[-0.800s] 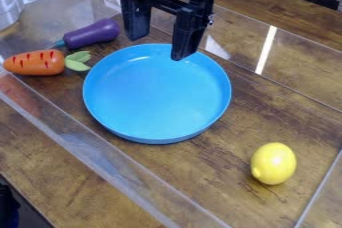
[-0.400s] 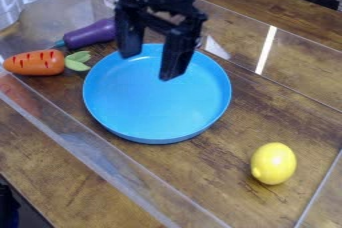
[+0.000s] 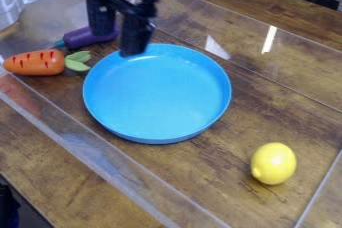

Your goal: Move the carrot to the right side

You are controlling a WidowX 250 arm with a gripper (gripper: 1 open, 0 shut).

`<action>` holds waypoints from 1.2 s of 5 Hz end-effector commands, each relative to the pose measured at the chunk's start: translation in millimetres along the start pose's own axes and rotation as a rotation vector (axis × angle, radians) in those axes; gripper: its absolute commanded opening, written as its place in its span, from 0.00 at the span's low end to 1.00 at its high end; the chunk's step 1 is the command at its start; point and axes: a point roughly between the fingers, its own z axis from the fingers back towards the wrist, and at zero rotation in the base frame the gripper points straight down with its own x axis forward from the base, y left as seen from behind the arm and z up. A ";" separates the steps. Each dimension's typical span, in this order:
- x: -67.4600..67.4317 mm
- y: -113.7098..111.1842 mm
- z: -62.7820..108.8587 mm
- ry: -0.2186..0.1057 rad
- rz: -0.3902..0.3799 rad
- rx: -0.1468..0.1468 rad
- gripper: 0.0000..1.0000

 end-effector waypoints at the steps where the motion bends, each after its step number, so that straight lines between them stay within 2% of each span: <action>1: -2.8 40.7 19.1 -0.042 -0.083 0.045 1.00; 2: -7.9 64.2 9.1 -0.037 -0.097 0.065 1.00; 3: -10.7 73.8 -8.9 -0.030 -0.094 0.079 1.00; 4: -13.5 85.6 -19.5 -0.031 -0.184 0.100 1.00; 6: -19.7 110.3 -36.3 -0.033 -0.316 0.128 1.00</action>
